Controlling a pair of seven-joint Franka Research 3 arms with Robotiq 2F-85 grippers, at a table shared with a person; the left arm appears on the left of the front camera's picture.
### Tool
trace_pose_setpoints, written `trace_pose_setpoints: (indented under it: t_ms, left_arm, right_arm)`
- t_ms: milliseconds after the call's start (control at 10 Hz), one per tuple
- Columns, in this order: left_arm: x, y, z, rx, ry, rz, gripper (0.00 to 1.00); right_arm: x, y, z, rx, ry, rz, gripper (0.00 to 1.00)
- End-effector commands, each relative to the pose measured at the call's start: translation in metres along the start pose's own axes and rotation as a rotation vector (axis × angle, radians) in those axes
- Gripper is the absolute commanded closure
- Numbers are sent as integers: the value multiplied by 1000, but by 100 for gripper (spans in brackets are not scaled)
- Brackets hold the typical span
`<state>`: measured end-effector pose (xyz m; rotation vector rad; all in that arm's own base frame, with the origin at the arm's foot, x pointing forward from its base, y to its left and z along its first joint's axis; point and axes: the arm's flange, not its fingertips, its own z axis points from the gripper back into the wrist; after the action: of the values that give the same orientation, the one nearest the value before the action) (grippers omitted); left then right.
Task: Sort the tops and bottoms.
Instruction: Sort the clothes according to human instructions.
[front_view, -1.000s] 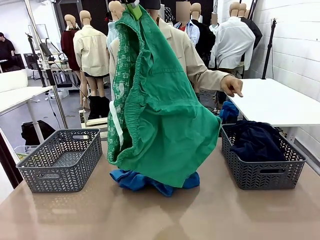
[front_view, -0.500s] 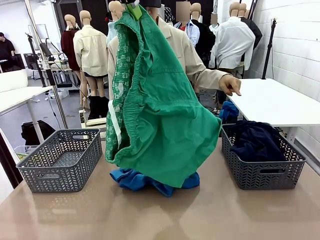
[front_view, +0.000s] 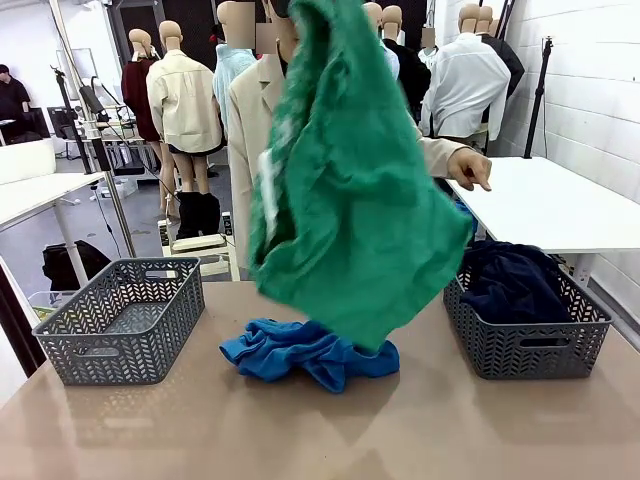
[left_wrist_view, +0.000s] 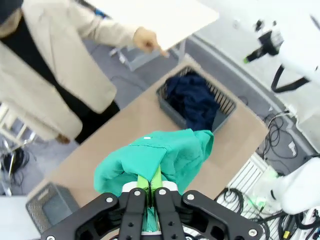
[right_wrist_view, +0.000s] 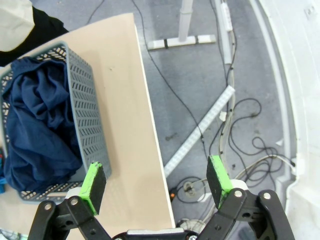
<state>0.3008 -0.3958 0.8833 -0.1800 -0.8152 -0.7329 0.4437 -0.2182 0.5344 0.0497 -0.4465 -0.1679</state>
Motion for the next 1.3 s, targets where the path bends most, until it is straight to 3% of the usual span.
trace_pose_setpoints:
  t_ms: [0, 400, 600, 700, 1200]
  left_arm:
    - [92, -18, -4, 3, -127, -36, 100]
    - [226, -47, -78, -105, -261, 6, 100]
    - [257, -56, -126, -177, -273, 27, 100]
    - [86, -43, -111, -120, -242, -13, 100]
    - [86, -43, -111, -120, -242, -13, 100]
  right_arm:
    - [-1, 1, 1, -16, 11, -10, 0]
    - [-1, 1, 1, -16, 11, -10, 0]
    - [-1, 1, 1, -16, 11, -10, 0]
    - [-1, 1, 1, -16, 11, -10, 0]
    - [-1, 1, 1, -16, 11, -10, 0]
